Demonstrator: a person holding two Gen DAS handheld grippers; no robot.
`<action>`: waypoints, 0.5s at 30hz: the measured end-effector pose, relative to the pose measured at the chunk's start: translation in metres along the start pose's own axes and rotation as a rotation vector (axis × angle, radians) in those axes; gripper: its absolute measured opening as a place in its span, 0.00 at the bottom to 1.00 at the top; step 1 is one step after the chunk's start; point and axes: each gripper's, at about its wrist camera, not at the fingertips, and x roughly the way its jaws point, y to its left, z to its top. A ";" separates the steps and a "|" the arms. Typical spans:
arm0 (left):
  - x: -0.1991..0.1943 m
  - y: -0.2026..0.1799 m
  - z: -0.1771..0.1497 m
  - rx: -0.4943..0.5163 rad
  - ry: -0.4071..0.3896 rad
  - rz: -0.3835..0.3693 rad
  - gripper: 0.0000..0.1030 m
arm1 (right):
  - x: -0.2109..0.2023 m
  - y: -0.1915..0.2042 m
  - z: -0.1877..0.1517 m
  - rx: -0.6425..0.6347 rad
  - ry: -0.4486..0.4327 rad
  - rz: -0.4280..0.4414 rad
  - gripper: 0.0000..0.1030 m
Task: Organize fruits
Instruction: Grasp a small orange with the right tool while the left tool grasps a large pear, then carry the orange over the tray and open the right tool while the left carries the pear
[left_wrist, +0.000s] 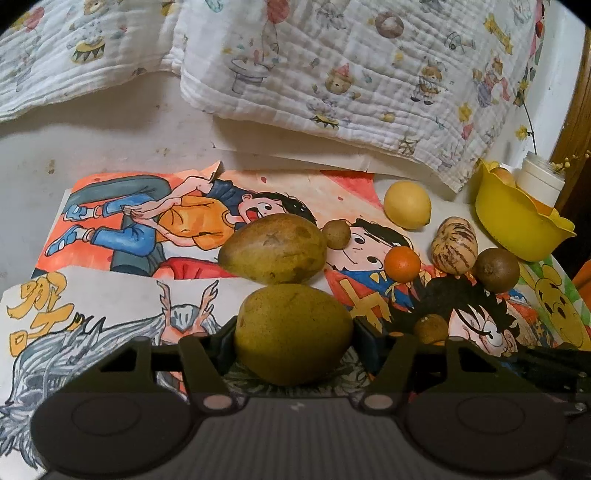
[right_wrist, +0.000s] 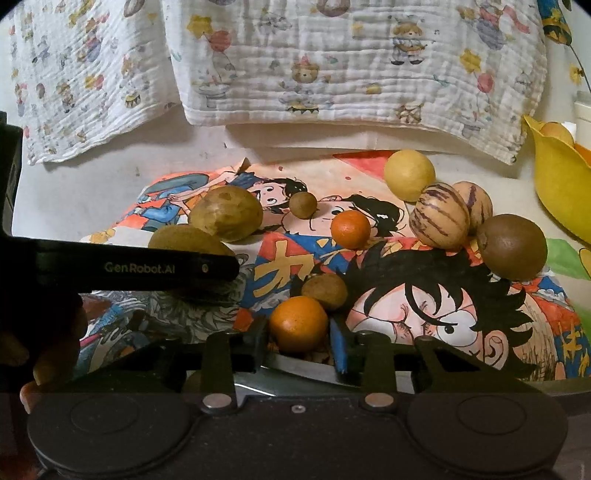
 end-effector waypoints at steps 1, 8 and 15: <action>-0.002 0.000 -0.001 -0.009 0.001 -0.002 0.65 | -0.001 0.000 0.000 0.001 -0.005 0.002 0.36; -0.027 -0.005 -0.007 -0.021 -0.019 0.002 0.65 | -0.029 0.002 -0.005 -0.022 -0.054 0.023 0.36; -0.062 -0.024 -0.025 -0.002 -0.050 -0.006 0.65 | -0.070 0.001 -0.032 -0.051 -0.087 0.022 0.36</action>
